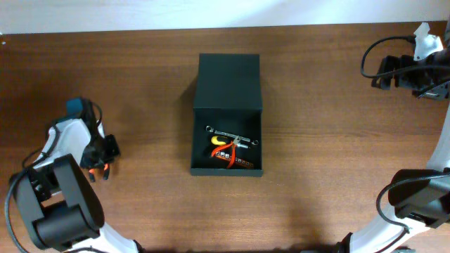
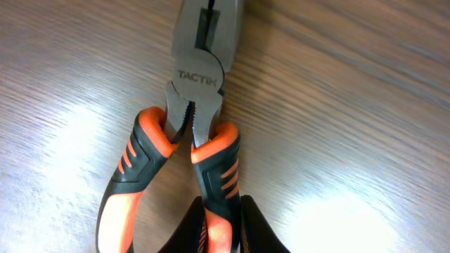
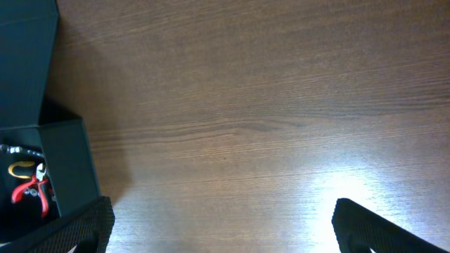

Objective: Pack container
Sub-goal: 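Carry the orange-black pliers into the box with the left gripper and release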

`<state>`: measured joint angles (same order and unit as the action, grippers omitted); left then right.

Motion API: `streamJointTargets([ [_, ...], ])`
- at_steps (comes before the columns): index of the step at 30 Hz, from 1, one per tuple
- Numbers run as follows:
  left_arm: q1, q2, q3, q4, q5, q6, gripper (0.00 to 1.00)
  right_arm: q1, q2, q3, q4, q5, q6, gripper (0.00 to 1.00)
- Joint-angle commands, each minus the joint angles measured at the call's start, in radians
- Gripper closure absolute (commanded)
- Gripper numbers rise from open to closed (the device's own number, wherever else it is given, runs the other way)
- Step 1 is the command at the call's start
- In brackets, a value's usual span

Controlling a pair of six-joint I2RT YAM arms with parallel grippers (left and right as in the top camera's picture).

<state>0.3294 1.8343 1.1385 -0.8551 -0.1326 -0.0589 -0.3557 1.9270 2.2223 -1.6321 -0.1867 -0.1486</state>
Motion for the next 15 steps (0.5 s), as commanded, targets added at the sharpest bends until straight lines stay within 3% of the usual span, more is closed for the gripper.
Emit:
streamJointTargets([
  [1, -0.086, -0.142, 0.131, -0.047, 0.089, 0.097, 0.98, 0.002, -0.032, -0.005, -0.003, -0.020, 0.009, 0.01],
  [10, -0.421, -0.272, 0.410, -0.266, 0.327, 0.545, 0.98, 0.002, -0.032, -0.005, -0.003, -0.020, 0.009, 0.01],
  [15, -0.651, -0.267, 0.440, -0.311, 0.354, 0.765, 0.99, 0.002, -0.032, -0.005, -0.003, -0.020, 0.009, 0.01],
])
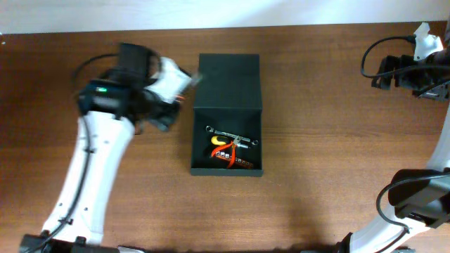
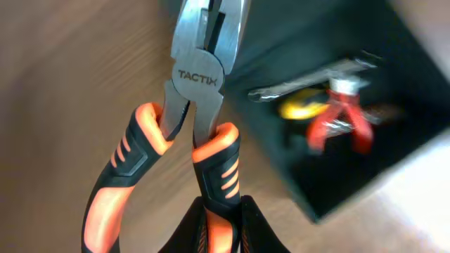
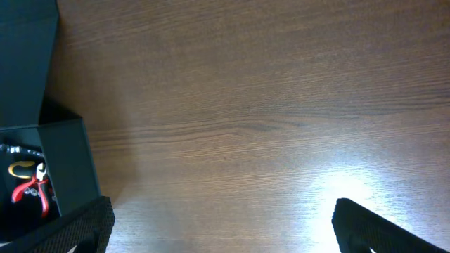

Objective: Pack container
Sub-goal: 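Carry the orange-black pliers into the box with the left gripper and release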

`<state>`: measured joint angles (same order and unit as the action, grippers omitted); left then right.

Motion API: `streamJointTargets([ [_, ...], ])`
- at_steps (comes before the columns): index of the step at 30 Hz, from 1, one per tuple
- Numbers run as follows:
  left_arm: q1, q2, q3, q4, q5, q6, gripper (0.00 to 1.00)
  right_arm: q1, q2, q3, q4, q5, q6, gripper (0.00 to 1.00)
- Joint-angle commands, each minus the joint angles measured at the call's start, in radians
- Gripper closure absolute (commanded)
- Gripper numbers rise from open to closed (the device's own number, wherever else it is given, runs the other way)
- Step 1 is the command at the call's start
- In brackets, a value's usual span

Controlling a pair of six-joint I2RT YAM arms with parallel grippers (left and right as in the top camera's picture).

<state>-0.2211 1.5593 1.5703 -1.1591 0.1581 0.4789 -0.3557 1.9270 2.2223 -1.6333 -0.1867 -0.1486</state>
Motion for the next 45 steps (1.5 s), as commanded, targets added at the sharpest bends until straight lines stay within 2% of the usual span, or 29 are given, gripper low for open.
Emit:
streamJointTargets([
  [1, -0.138, 0.014, 0.007, -0.007, 0.063, 0.262, 0.98, 0.002, -0.032, -0.005, -0.002, -0.020, 0.009, 0.01],
  [4, -0.205, 0.044, 0.000, -0.005, 0.063, 0.317, 0.98, 0.002, -0.032, -0.005, -0.002, -0.020, 0.009, 0.01],
  [7, -0.233, 0.099, -0.007, -0.005, 0.064, 0.321, 0.98, 0.002, -0.032, -0.005, -0.003, -0.020, 0.009, 0.01],
  [16, -0.236, 0.328, -0.025, 0.003, 0.064, 0.323, 0.98, 0.002, -0.032, -0.005, -0.004, -0.020, 0.009, 0.01],
  [24, -0.236, 0.464, -0.025, 0.013, 0.067, 0.323, 0.98, 0.002, -0.032, -0.005, -0.005, -0.028, 0.009, 0.01],
  [25, -0.236, 0.473, -0.025, 0.012, 0.066, 0.322, 0.93, 0.002, -0.032, -0.005, -0.005, -0.028, 0.008, 0.01],
  [26, -0.236, 0.478, -0.025, 0.010, 0.066, 0.319, 0.73, 0.002, -0.032, -0.005, -0.005, -0.028, 0.009, 0.01],
  [27, -0.236, 0.480, -0.025, 0.006, 0.065, 0.311, 0.45, 0.002, -0.032, -0.005, -0.005, -0.028, 0.008, 0.01],
  [28, -0.236, 0.480, -0.025, 0.002, 0.060, 0.303, 0.27, 0.002, -0.032, -0.005, -0.005, -0.028, 0.009, 0.01],
  [29, -0.236, 0.476, -0.022, -0.003, 0.054, 0.299, 0.24, 0.002, -0.032, -0.005, -0.005, -0.028, 0.008, 0.01],
  [30, -0.236, 0.473, -0.016, -0.009, 0.051, 0.291, 0.16, 0.002, -0.032, -0.005, -0.005, -0.028, 0.009, 0.01],
  [31, -0.236, 0.468, -0.005, -0.016, 0.051, 0.273, 0.02, 0.002, -0.032, -0.005, -0.005, -0.032, 0.008, 0.01],
  [40, -0.213, 0.386, 0.272, -0.186, 0.000, 0.129, 0.01, 0.002, -0.032, -0.005, -0.002, -0.104, 0.009, 0.00],
  [41, -0.205, 0.377, 0.310, -0.209, 0.009, 0.130, 0.01, 0.002, -0.032, -0.005, -0.002, -0.115, 0.008, 0.04],
  [42, -0.196, 0.369, 0.337, -0.223, 0.016, 0.130, 0.01, 0.002, -0.032, -0.005, -0.004, -0.135, 0.008, 0.12],
  [44, -0.170, 0.352, 0.371, -0.231, 0.038, 0.130, 0.03, 0.005, -0.030, -0.005, -0.009, -0.174, 0.008, 0.39],
  [45, -0.156, 0.346, 0.377, -0.229, 0.049, 0.130, 0.09, 0.010, -0.027, -0.006, -0.011, -0.180, 0.008, 0.55],
])
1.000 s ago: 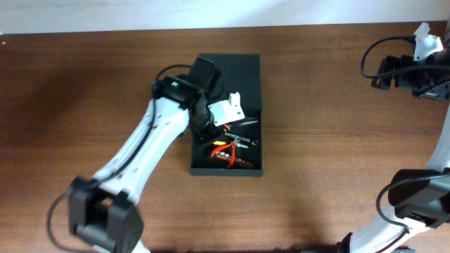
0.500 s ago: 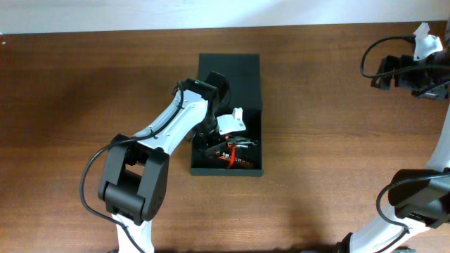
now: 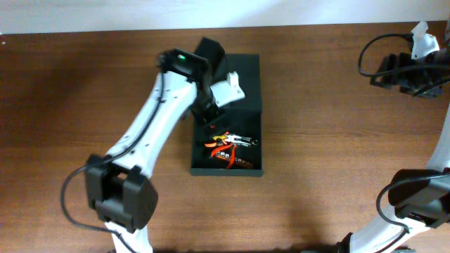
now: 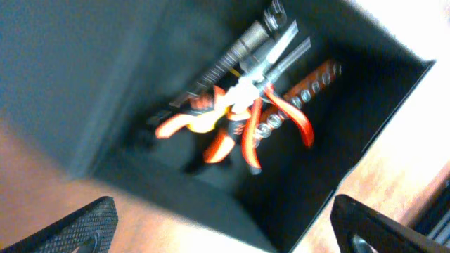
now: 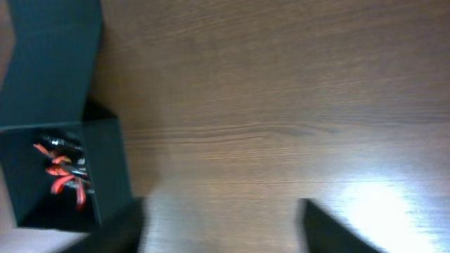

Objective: Pack container
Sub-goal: 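Carry the orange-black pliers into the box with the left gripper and release, then bring both grippers to the raised lid edges at the box's back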

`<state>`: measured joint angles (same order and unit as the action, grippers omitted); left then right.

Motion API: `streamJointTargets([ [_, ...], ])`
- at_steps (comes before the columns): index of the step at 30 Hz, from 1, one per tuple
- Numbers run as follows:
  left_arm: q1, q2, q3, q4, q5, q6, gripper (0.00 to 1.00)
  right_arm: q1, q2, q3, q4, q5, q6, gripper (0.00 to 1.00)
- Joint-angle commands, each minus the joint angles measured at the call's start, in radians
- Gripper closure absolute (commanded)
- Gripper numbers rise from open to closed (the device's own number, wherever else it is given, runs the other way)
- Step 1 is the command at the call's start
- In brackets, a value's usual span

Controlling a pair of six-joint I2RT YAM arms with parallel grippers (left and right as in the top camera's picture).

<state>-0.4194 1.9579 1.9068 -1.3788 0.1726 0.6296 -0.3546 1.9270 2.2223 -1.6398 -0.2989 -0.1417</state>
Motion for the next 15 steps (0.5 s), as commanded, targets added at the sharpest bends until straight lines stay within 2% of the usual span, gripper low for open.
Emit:
streamJointTargets([
  [1, 0.061, -0.057, 0.041, -0.006, 0.047, -0.021, 0.19, 0.016, -0.024, -0.006, -0.006, -0.068, 0.001, 0.70],
  [3, 0.101, -0.058, 0.041, -0.006, 0.080, -0.021, 0.50, 0.034, -0.016, -0.010, -0.005, -0.068, 0.002, 0.88],
  [4, 0.123, -0.056, 0.039, -0.006, 0.108, -0.021, 0.56, 0.045, -0.011, -0.013, -0.002, -0.068, 0.002, 0.95],
  [6, 0.172, -0.055, 0.037, -0.003, 0.179, -0.020, 0.58, 0.070, 0.005, -0.017, 0.006, -0.068, 0.002, 0.96],
  [11, 0.292, -0.050, 0.015, 0.035, 0.346, -0.020, 0.83, 0.142, 0.069, -0.035, 0.014, -0.118, 0.001, 0.96],
  [15, 0.360, -0.020, 0.004, 0.051, 0.447, -0.019, 0.92, 0.204, 0.145, -0.065, 0.024, -0.147, 0.001, 0.96],
])
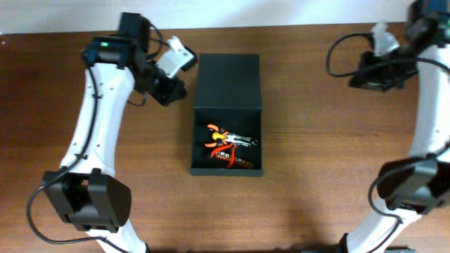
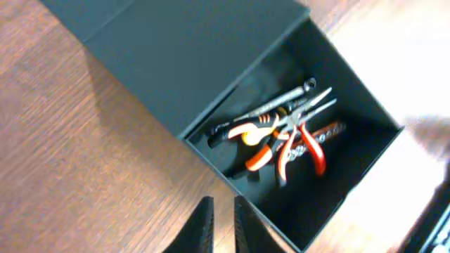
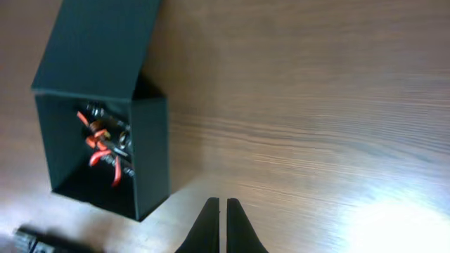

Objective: Pack container
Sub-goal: 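Bring both grippers to the raised lid edges at the box's back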

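A dark box [image 1: 226,171] stands mid-table with its lid [image 1: 228,81] folded back. Inside lie orange-and-black pliers [image 1: 218,135], red-handled pliers [image 1: 226,156] and a steel wrench [image 1: 235,138]. The left wrist view looks down on the same pliers [image 2: 252,133] in the box [image 2: 365,151]. My left gripper [image 1: 171,88] hangs shut and empty beside the lid's left edge; its fingertips [image 2: 211,214] show over bare wood. My right gripper [image 1: 362,74] is shut and empty over the table right of the box [image 3: 151,147], fingertips [image 3: 233,218] nearly touching.
Brown wooden table [image 1: 316,176] all round the box. The left arm [image 1: 98,126] runs down the left side and the right arm [image 1: 425,112] with its cables along the right edge. A pale wall borders the table's far edge.
My left gripper was open above the box interior; now it is shut and sits left of the lid. My right gripper was open at the far right; now it is shut and further left.
My left gripper was shut on the orange-and-black pliers on the table at far left. Then it held them in the air beside the box. Then it was open over the box with the pliers lying inside. Now both grippers are shut and empty.
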`<state>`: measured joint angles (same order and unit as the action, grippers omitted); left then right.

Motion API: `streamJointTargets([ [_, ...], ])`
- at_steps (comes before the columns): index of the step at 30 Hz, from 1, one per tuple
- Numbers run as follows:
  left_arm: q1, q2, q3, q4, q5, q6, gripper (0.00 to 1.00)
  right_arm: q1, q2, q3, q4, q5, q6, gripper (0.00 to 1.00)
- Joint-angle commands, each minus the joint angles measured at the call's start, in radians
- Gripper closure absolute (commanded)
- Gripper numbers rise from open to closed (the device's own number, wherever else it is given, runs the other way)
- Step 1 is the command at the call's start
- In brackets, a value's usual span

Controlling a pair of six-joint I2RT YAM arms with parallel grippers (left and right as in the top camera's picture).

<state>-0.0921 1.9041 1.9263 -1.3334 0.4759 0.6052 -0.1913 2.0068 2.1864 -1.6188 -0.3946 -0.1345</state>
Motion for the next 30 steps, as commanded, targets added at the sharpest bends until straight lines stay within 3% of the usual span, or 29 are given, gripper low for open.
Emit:
streamJointTargets([
  [1, 0.044, 0.049, -0.015, 0.005, 0.166, 0.008, 0.93, 0.055, 0.089, -0.034, 0.005, -0.051, -0.006, 0.96],
  [4, 0.063, 0.112, -0.015, 0.002, 0.219, 0.008, 0.98, 0.089, 0.160, -0.035, 0.005, -0.077, -0.018, 0.96],
  [19, 0.074, 0.473, -0.015, 0.036, 0.272, 0.008, 0.98, 0.164, 0.385, -0.035, 0.037, -0.315, -0.097, 0.96],
  [30, 0.080, 0.571, -0.015, 0.170, 0.300, -0.048, 0.98, 0.192, 0.495, -0.035, 0.090, -0.435, -0.097, 0.96],
])
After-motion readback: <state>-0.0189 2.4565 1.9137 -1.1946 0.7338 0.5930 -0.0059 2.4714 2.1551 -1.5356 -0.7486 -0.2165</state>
